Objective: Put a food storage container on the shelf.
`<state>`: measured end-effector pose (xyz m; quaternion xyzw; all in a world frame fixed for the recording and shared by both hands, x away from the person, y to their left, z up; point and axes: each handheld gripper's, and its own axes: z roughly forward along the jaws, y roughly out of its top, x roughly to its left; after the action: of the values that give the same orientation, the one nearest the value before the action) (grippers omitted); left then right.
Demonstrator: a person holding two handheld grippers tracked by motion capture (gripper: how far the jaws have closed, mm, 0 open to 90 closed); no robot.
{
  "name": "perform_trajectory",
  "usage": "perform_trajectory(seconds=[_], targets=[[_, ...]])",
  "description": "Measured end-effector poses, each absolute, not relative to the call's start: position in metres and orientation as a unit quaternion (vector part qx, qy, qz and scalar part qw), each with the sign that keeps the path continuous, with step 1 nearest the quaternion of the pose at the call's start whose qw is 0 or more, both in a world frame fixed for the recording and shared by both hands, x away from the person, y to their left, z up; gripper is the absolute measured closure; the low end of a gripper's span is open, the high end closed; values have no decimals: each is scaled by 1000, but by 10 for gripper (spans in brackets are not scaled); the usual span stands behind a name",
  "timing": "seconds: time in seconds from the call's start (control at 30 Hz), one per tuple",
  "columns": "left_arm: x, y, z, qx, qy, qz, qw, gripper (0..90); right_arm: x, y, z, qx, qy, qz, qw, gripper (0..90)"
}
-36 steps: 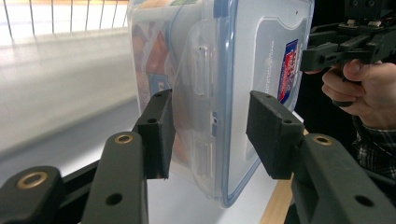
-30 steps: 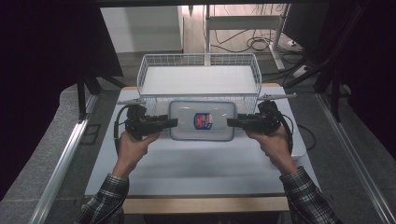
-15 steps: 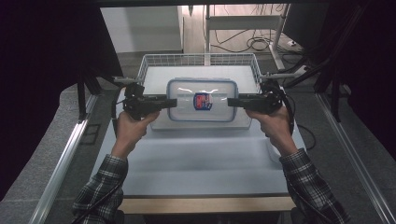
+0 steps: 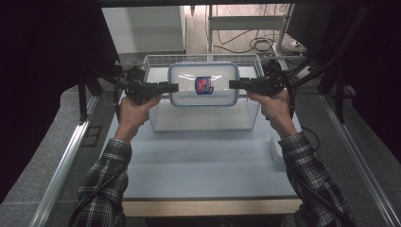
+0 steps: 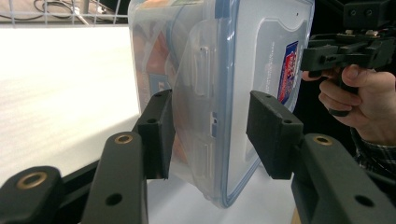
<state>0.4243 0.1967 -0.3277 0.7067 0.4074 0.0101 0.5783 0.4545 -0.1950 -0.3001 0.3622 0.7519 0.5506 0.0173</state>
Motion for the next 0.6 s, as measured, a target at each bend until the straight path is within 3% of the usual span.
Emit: perform_trajectory(seconds=[0.6], targets=[[461, 197, -325, 697, 428, 18, 576, 510, 496, -190, -300, 384, 739, 553, 18, 482]])
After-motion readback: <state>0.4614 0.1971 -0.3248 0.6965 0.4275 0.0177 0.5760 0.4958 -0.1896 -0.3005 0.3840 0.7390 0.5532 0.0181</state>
